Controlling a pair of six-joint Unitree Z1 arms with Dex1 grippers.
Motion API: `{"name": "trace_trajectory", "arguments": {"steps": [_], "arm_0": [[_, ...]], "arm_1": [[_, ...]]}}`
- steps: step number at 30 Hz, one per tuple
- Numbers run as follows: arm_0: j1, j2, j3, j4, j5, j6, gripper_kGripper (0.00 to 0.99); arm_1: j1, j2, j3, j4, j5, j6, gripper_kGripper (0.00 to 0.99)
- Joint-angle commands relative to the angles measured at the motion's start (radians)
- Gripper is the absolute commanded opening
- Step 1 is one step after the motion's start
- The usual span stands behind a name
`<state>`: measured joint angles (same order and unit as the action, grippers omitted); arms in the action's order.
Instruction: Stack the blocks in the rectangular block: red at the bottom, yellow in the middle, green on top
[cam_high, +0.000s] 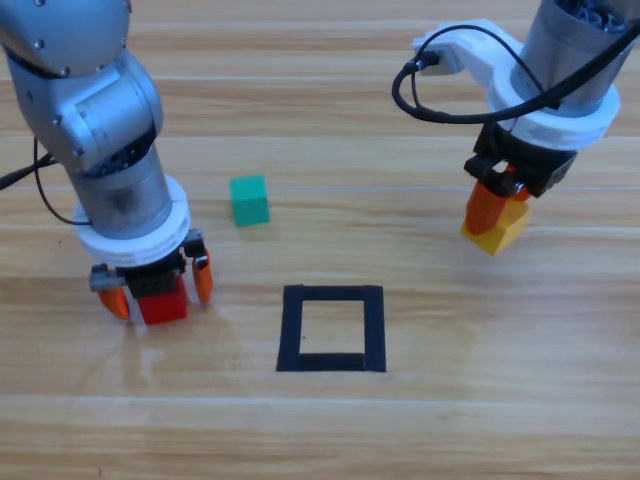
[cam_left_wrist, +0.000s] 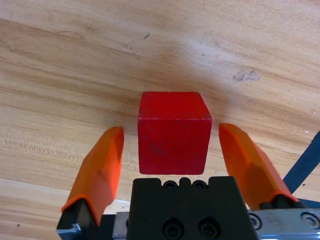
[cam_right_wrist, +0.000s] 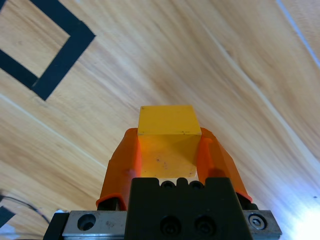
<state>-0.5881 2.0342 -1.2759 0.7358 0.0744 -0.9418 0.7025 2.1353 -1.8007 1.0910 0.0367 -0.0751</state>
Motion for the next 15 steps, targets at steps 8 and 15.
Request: {"name": "trace_trajectory", "arguments": {"steps": [8, 15], "arm_0": [[-0.013, 0.032, 0.016, -0.012, 0.019, 0.069, 0.259], [-0.09, 0.029, -0.183, 0.152, 0.044, 0.118, 0.0]], "arm_1": [[-0.023, 0.02, 0.058, 0.01, 0.103, 0.255, 0.0], [-0.023, -0.044, 0.095, 0.009, 0.111, 0.46, 0.0]]}}
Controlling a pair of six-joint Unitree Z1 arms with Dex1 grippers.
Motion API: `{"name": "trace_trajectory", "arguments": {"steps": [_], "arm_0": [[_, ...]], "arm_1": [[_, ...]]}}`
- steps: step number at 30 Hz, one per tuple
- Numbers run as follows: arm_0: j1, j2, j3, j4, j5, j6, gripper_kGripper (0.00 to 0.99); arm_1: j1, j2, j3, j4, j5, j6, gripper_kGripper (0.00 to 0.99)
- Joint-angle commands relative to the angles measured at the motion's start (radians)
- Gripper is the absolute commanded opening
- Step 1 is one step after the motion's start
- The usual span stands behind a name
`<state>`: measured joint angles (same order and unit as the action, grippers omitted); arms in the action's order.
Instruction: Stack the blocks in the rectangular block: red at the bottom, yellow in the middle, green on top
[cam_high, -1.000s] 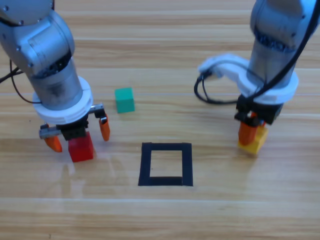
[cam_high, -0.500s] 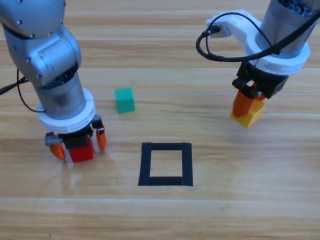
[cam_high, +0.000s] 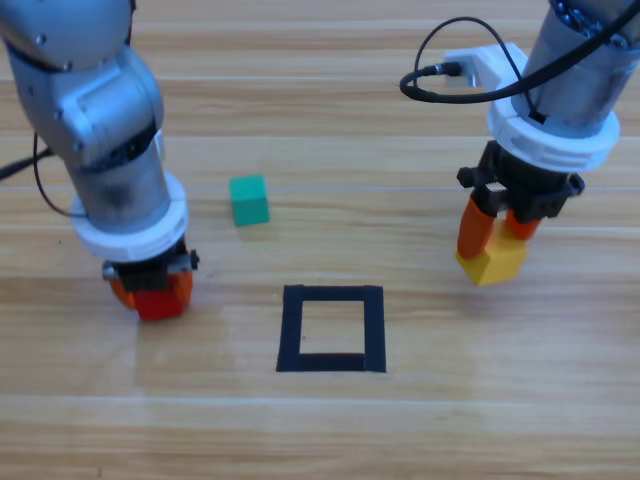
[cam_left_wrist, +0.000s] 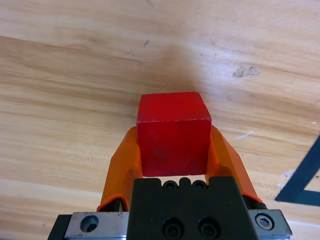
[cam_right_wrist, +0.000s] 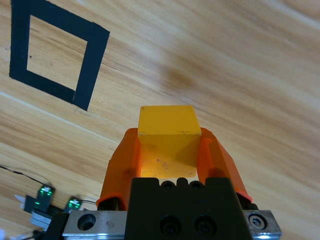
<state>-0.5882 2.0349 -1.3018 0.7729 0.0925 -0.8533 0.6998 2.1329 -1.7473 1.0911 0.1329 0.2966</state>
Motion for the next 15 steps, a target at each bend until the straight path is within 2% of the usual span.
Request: {"name": "trace_trajectory", "arguments": {"steps": [1, 7, 10, 15], "arm_0": [[-0.124, 0.038, -0.194, 0.14, 0.023, 0.036, 0.0], [-0.274, 0.111, -0.27, 0.157, -0.016, 0.033, 0.0], [-0.311, 0.162, -0.298, 0.157, -0.045, 0.025, 0.0], [-0.354, 0.202, -0.335, 0.155, -0.056, -0.01, 0.0]], "arm_1": [[-0.02, -0.044, 0.042, 0.009, 0.014, 0.104, 0.0], [-0.02, -0.07, 0.054, 0.009, -0.018, 0.181, 0.0], [-0.02, -0.076, 0.057, 0.009, -0.038, 0.187, 0.0], [-0.02, -0.087, 0.062, 0.009, -0.046, 0.188, 0.0]]}}
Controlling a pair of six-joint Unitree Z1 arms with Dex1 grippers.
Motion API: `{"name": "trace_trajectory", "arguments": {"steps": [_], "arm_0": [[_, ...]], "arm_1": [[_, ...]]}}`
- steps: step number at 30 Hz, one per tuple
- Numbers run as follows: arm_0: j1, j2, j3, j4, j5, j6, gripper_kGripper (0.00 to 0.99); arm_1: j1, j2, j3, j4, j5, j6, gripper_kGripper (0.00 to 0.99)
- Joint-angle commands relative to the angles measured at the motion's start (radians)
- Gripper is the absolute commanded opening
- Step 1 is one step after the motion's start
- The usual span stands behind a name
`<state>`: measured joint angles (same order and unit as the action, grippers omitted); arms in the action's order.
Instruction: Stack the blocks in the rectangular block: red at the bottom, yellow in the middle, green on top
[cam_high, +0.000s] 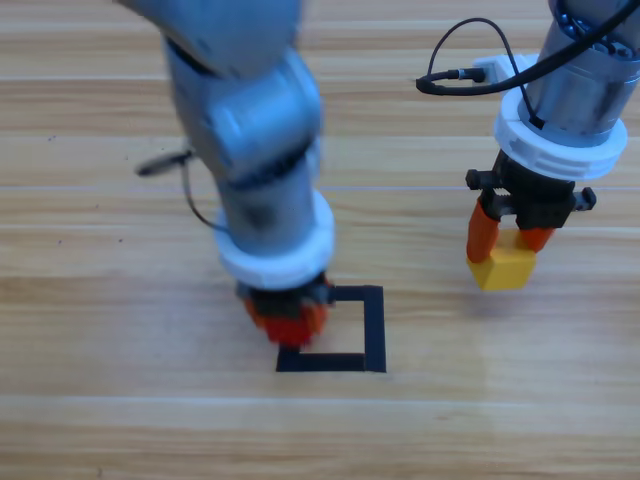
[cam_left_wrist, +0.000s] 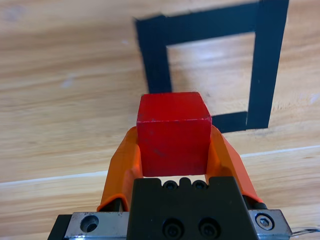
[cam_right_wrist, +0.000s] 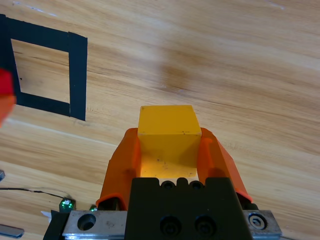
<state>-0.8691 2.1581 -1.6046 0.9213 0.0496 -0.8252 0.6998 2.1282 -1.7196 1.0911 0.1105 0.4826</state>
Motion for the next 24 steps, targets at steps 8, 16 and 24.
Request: {"name": "trace_trajectory", "arguments": {"steps": [8, 16, 24], "arm_0": [[-0.077, 0.094, -0.094, 0.008, -0.008, -0.081, 0.0], [-0.077, 0.109, -0.103, 0.008, -0.013, -0.094, 0.0], [-0.076, 0.131, -0.109, 0.004, -0.011, -0.1, 0.0]], "arm_1": [[-0.037, -0.083, 0.032, 0.006, -0.023, 0.019, 0.0], [-0.039, -0.083, 0.035, -0.002, -0.017, 0.024, 0.0], [-0.039, -0.08, 0.037, -0.01, -0.011, 0.01, 0.0]]}}
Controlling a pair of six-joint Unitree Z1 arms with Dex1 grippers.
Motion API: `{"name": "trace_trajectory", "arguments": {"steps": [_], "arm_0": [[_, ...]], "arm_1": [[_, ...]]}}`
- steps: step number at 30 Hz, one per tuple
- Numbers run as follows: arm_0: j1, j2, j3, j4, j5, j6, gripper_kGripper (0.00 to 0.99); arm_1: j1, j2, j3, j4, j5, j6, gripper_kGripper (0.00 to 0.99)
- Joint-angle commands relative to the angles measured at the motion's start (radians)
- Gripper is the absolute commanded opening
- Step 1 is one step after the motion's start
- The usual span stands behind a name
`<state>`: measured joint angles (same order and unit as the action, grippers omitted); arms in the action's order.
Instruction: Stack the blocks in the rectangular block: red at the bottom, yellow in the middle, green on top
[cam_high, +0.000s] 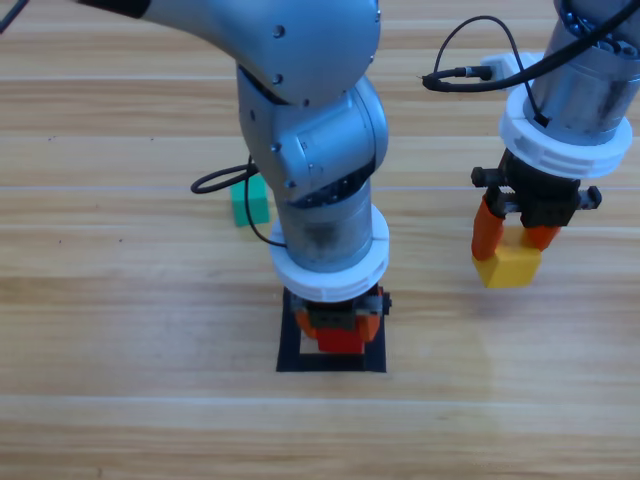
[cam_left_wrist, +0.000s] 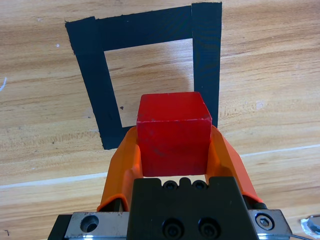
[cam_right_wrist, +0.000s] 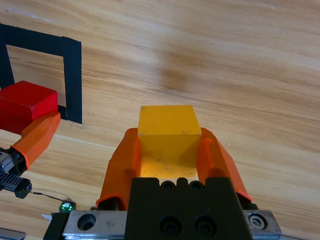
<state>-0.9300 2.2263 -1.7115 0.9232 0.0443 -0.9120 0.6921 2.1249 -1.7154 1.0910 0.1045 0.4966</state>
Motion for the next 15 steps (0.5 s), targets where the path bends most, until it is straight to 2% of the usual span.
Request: {"name": "trace_trajectory", "arguments": {"steps": [1, 15], "arm_0": [[-0.016, 0.064, -0.004, 0.002, -0.006, -0.015, 0.0], [-0.015, 0.092, -0.039, 0.0, 0.02, -0.024, 0.0]], "arm_1": [[-0.031, -0.076, 0.033, -0.011, -0.005, -0.006, 0.0], [-0.031, -0.06, 0.025, -0.019, 0.0, -0.017, 0.0]]}}
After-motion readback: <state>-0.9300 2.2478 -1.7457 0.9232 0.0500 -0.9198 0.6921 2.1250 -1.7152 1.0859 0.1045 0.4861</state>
